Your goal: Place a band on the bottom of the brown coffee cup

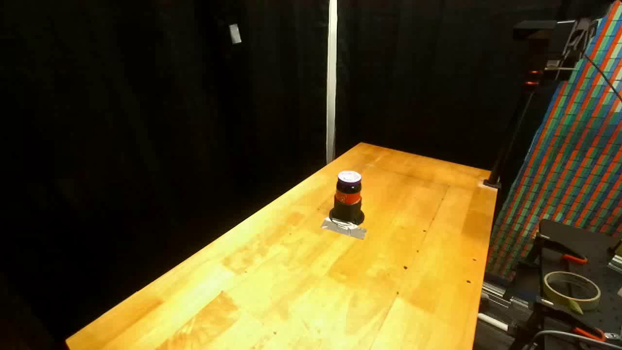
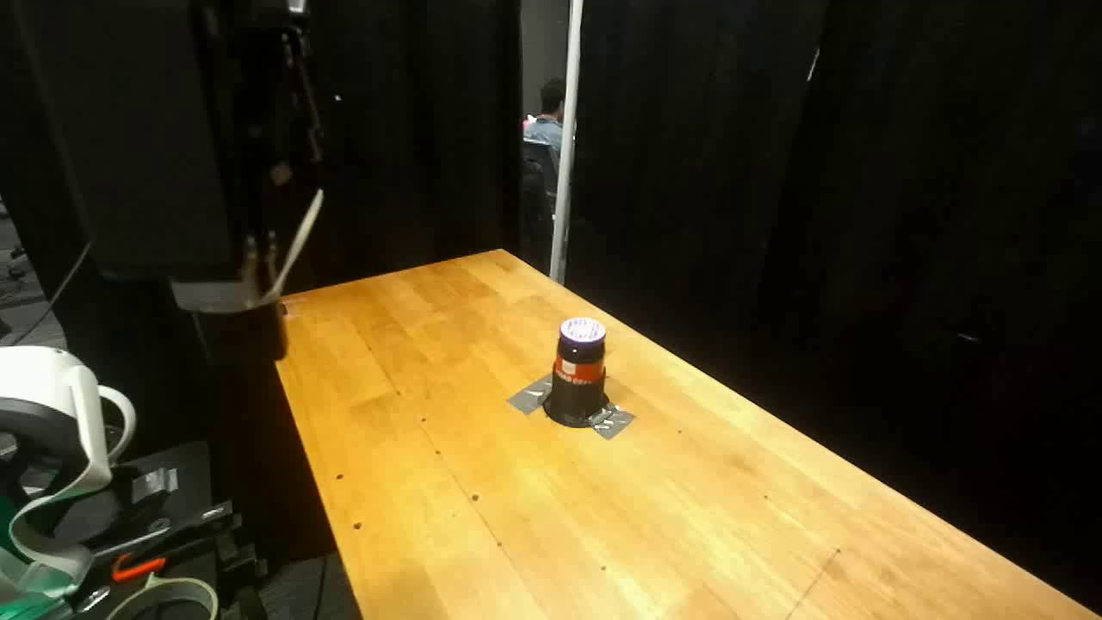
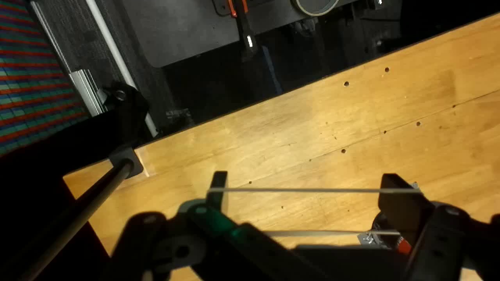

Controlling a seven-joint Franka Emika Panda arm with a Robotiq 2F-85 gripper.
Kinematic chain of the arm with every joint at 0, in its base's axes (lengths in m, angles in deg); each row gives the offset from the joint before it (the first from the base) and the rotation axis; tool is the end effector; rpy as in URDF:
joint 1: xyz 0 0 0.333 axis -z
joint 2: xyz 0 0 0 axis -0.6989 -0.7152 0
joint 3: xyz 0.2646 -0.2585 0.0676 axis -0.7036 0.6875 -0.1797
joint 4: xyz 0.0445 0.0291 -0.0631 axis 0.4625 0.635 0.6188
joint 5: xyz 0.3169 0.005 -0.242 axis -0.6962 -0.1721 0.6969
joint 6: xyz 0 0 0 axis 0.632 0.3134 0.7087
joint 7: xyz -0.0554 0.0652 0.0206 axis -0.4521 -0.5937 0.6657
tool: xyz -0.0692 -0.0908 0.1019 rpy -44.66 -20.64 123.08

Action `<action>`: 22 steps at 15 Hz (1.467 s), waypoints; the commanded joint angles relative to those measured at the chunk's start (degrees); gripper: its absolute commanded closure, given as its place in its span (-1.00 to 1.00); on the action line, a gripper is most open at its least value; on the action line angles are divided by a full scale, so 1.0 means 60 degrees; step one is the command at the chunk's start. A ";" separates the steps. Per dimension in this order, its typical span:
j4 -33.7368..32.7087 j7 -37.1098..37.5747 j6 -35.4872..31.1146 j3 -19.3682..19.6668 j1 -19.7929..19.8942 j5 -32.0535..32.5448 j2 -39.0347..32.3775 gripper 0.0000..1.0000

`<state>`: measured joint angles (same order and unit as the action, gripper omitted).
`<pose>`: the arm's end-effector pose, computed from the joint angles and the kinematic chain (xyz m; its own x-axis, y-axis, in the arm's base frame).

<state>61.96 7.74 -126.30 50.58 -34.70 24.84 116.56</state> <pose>0.2937 -0.1344 0.5287 0.9603 -0.2736 -0.0541 -0.2769 -0.9585 -0.0674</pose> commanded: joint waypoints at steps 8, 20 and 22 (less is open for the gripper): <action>-0.0573 -0.0561 -0.0425 -0.0138 -0.0360 -0.0054 -0.0952 -1.00; -0.4645 -0.2261 -0.2117 -0.1630 -0.2016 -0.1021 -0.7274 -1.00; -0.5705 -0.2185 -0.2038 -0.1913 -0.1989 -0.1110 -0.8365 -1.00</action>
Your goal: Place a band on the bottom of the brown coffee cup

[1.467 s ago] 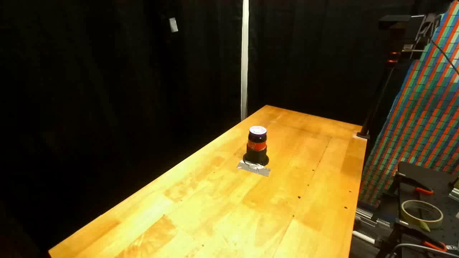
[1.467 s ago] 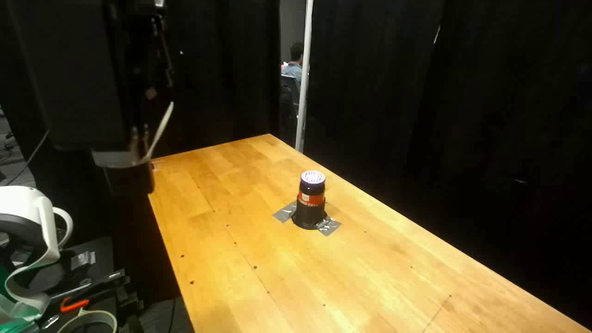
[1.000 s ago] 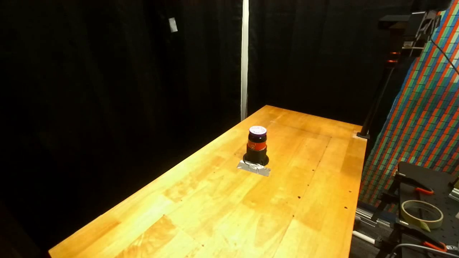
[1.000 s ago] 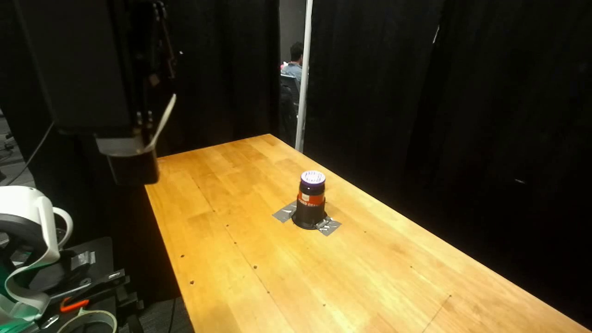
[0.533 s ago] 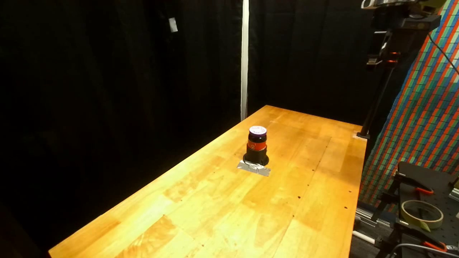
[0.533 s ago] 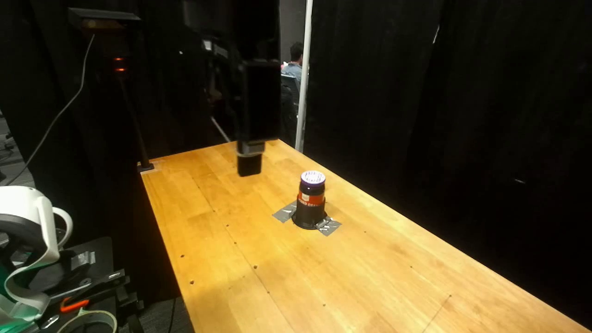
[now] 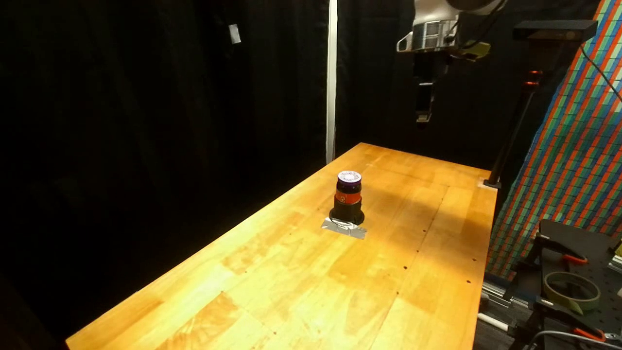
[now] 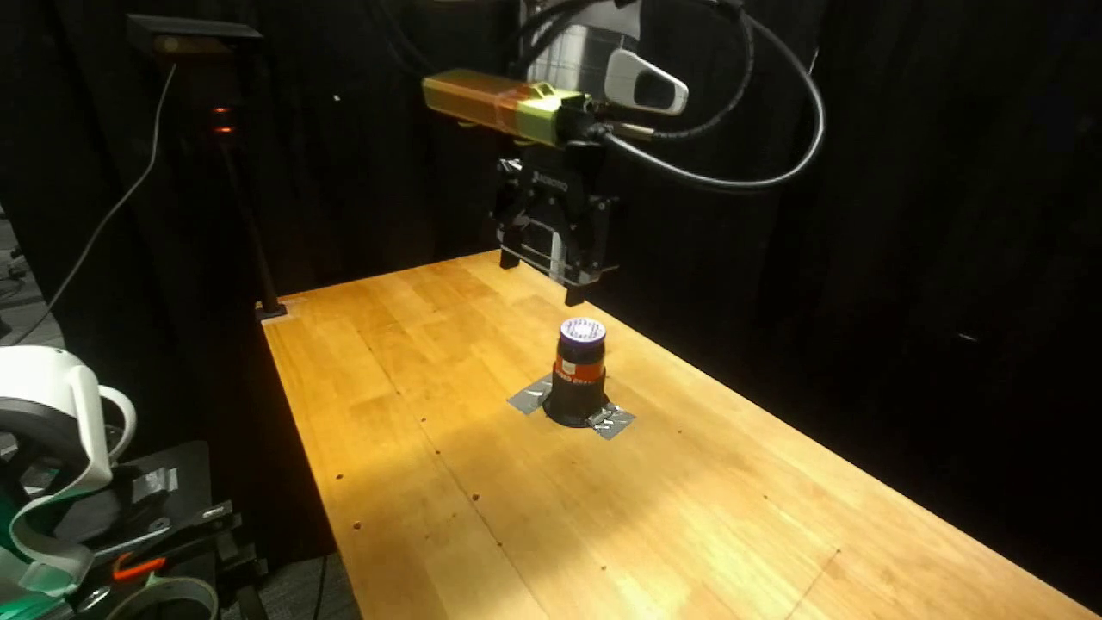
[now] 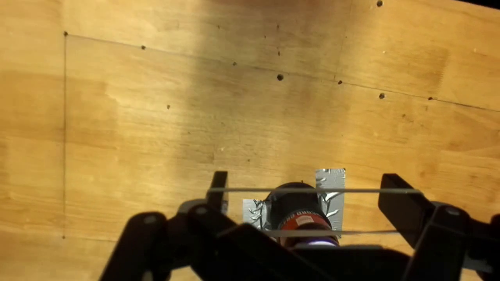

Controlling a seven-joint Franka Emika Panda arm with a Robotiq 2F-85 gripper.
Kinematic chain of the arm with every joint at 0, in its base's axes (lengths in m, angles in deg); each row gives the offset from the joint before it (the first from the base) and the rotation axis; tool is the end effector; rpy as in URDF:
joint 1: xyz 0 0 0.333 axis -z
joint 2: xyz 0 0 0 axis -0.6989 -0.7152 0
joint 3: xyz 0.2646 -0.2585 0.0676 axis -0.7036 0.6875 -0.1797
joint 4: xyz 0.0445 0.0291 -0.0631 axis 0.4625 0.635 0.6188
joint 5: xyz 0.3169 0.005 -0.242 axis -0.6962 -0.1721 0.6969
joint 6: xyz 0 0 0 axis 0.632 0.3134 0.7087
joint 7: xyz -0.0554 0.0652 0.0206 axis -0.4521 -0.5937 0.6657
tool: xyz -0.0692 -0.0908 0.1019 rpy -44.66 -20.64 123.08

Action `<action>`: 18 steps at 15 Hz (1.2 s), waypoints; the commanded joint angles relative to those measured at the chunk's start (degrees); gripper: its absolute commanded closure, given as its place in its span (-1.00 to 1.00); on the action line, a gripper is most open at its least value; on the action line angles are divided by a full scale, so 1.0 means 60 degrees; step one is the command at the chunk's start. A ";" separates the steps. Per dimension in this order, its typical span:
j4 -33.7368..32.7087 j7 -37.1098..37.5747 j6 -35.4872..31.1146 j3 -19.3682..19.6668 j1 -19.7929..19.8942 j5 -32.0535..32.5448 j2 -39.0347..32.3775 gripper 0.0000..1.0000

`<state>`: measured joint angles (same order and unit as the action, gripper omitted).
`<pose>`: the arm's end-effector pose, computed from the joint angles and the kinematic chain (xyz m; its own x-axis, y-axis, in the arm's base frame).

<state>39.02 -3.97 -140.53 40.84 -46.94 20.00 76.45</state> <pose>0.5590 0.0105 0.4328 0.9659 0.2426 -0.0908 0.2393 -0.9699 -0.0457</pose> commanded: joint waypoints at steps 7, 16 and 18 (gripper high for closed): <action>-0.5361 0.0317 0.0762 -0.0916 0.0137 -0.0741 -0.5044 -1.00; -0.9442 0.1135 0.1417 -0.0976 -0.0096 -0.0514 -0.8100 -1.00; -1.0175 0.1136 0.2023 -0.0958 -0.0149 -0.0404 -0.8575 -1.00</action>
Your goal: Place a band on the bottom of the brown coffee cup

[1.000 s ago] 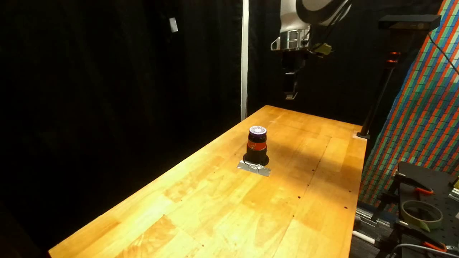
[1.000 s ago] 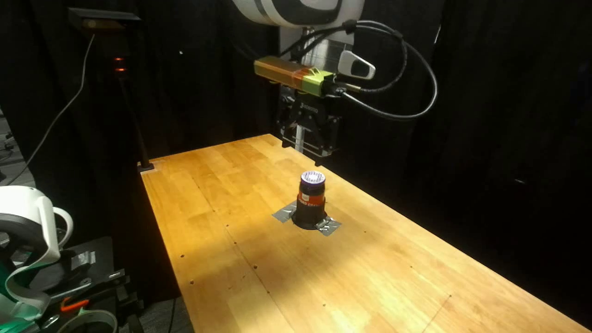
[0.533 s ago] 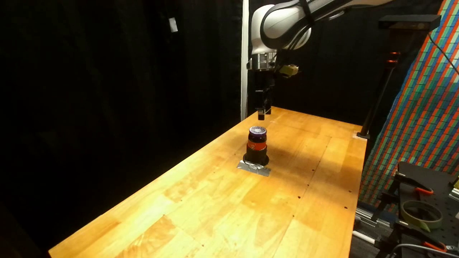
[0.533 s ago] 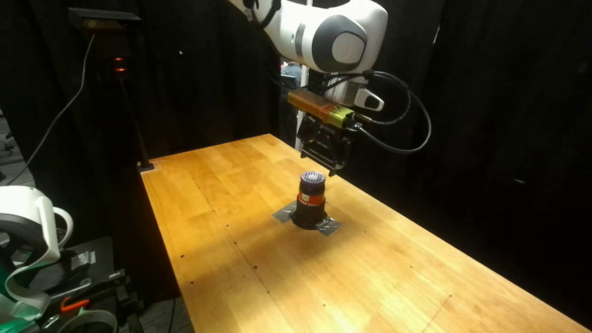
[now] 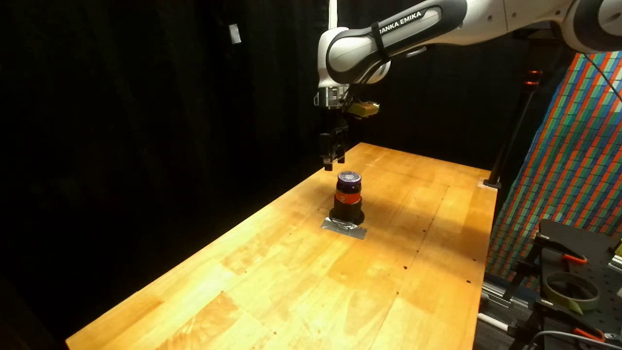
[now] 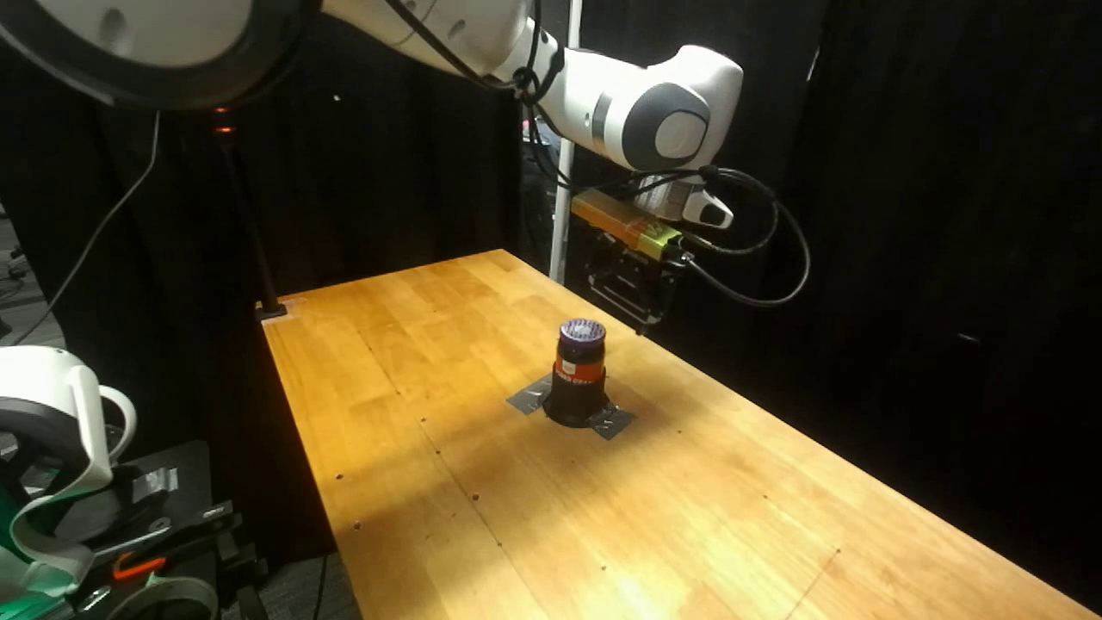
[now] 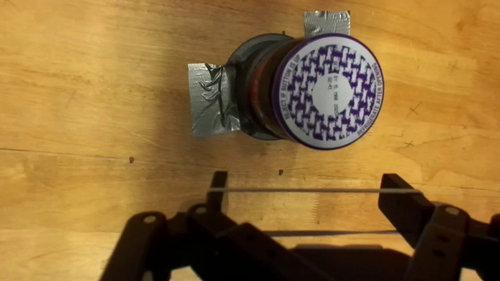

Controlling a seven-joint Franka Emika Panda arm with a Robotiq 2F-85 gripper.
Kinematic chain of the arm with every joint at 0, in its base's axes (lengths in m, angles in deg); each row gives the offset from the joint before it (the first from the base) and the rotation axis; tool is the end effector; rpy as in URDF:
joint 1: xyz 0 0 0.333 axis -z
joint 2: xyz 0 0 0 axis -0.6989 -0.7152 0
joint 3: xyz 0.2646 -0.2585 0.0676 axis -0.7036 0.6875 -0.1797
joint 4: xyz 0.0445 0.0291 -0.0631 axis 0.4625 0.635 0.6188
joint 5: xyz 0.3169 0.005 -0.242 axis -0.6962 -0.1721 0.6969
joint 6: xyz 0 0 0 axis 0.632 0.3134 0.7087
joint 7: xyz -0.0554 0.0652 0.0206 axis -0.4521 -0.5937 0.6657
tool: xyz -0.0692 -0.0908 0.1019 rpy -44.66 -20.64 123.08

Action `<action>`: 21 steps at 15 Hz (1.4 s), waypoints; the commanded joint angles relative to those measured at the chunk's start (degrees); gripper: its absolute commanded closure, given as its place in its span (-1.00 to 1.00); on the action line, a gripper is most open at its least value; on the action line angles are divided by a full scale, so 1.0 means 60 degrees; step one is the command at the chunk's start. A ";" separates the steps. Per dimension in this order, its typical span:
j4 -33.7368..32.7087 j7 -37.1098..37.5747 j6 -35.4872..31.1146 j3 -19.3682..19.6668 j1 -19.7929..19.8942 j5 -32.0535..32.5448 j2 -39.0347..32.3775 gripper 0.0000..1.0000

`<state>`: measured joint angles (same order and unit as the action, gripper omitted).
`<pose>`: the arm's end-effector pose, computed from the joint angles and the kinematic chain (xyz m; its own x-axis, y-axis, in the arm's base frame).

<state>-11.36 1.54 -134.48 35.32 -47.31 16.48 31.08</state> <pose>0.7929 0.0883 0.2833 0.9710 0.2181 -0.0980 0.2028 -0.9684 -0.1453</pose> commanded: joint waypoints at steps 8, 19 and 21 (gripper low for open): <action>-0.3542 0.0214 0.2690 -0.0003 -0.0318 0.0446 -0.2170 -1.00; -0.3970 0.0115 0.4237 0.0195 -0.0596 0.0928 -0.2594 -1.00; -0.3804 0.0063 0.4389 0.0200 -0.0642 0.1077 -0.2479 -1.00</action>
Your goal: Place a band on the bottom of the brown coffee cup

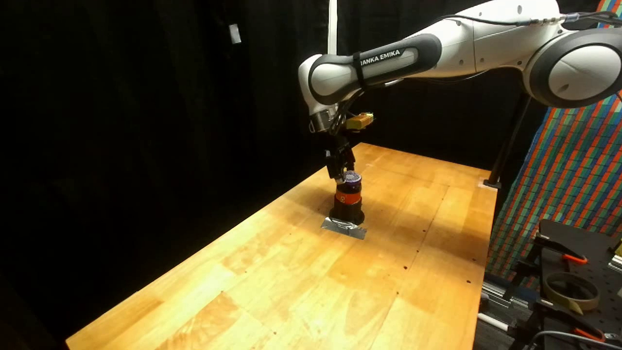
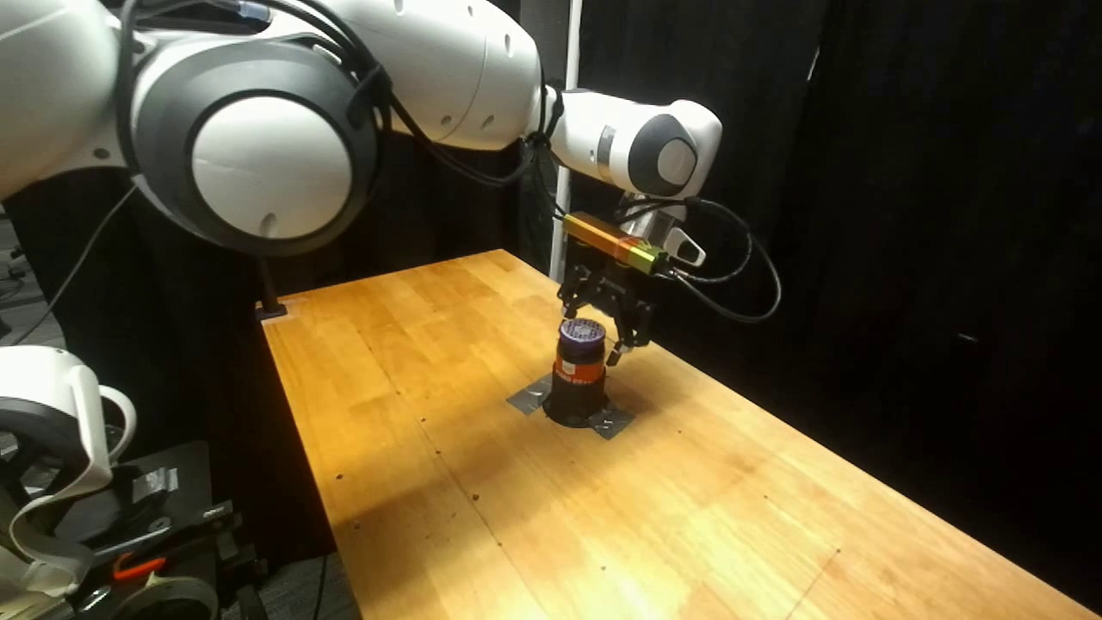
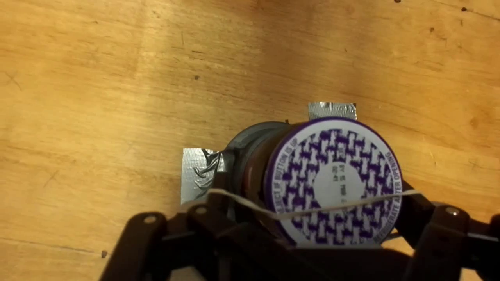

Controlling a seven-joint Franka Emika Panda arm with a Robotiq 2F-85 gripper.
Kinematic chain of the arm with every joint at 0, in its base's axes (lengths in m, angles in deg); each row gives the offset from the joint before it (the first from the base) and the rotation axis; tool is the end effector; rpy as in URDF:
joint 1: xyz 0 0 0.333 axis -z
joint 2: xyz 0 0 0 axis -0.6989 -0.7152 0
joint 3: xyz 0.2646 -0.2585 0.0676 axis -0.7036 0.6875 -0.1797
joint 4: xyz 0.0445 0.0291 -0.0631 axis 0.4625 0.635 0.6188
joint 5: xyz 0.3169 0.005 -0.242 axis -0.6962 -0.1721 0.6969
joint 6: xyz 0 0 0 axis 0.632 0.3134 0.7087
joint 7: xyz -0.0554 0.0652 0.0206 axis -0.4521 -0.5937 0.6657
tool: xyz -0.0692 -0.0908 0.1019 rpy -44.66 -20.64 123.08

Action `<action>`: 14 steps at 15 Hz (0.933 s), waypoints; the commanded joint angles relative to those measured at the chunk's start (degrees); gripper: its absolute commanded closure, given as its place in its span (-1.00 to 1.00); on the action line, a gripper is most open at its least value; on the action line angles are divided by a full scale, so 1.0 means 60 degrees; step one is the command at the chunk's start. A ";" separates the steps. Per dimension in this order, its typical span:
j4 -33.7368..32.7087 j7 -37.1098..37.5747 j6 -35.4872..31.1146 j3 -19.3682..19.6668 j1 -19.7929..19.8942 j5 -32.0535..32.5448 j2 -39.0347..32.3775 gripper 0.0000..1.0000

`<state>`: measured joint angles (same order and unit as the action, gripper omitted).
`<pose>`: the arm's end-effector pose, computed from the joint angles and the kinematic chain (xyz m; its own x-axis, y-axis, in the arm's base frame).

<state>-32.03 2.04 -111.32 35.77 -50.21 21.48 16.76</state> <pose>0.7822 0.1066 0.2237 0.8809 0.2720 -0.3874 0.2506 -0.9623 -0.1058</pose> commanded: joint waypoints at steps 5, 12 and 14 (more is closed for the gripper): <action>0.0203 -0.0135 0.0409 0.0092 -0.0218 0.0555 0.0219 -1.00; 0.1926 -0.0160 -0.0863 0.0070 -0.0181 0.0727 0.1210 -1.00; 0.2816 -0.0183 -0.1364 0.0055 -0.0159 0.0738 0.1684 -1.00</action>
<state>-25.34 1.88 -114.91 35.80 -51.20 24.75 20.56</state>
